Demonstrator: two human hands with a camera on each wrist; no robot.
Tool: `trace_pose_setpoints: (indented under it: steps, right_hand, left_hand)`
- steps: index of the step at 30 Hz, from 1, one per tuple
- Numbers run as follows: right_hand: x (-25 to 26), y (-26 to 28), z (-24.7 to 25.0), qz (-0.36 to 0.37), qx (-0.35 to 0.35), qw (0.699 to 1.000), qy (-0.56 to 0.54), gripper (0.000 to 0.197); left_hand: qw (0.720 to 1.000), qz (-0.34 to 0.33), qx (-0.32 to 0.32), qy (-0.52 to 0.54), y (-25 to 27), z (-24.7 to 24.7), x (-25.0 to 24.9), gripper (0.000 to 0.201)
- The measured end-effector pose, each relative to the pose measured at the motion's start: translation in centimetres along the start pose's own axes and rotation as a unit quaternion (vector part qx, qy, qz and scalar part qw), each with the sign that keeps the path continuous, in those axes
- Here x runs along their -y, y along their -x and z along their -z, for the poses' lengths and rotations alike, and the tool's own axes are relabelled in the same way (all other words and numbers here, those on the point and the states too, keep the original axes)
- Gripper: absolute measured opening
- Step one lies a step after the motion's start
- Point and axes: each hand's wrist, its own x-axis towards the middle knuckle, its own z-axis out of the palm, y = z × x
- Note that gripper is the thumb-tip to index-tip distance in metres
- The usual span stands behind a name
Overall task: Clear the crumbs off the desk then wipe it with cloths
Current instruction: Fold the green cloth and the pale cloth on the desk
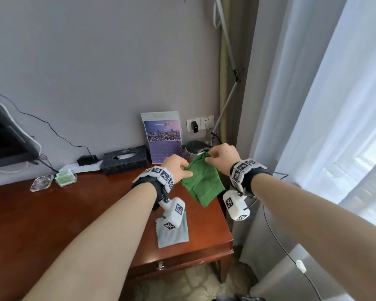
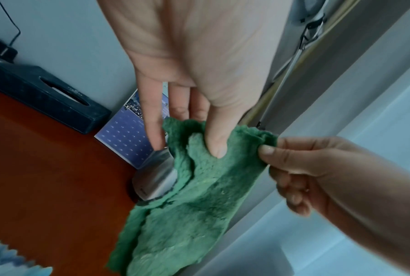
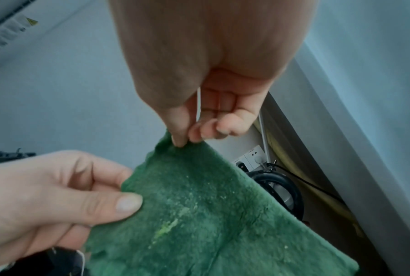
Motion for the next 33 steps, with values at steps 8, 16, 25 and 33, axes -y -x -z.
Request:
trace_pose_setpoints:
  steps: [8, 16, 25, 33]
  right_hand:
    - [2.8, -0.2, -1.8, -0.112, 0.073, 0.957, -0.258, 0.026]
    - [2.2, -1.2, -2.6, -0.143, 0.066, 0.927, -0.339, 0.022]
    - [1.8, -1.5, -3.0, -0.133, 0.089, 0.927, -0.339, 0.054]
    - [2.5, -1.9, -3.1, -0.107, 0.131, 0.932, -0.32, 0.067]
  left_hand:
    - [0.998, 0.006, 0.022, 0.066, -0.1, 0.8, -1.5, 0.044]
    - [0.997, 0.014, 0.059, 0.036, -0.6, 0.7, -0.6, 0.063]
    - [0.975, 0.041, 0.064, 0.207, -1.2, 0.2, 0.1, 0.036]
    - [0.953, 0.066, 0.008, 0.295, -1.3, -0.3, 0.3, 0.024]
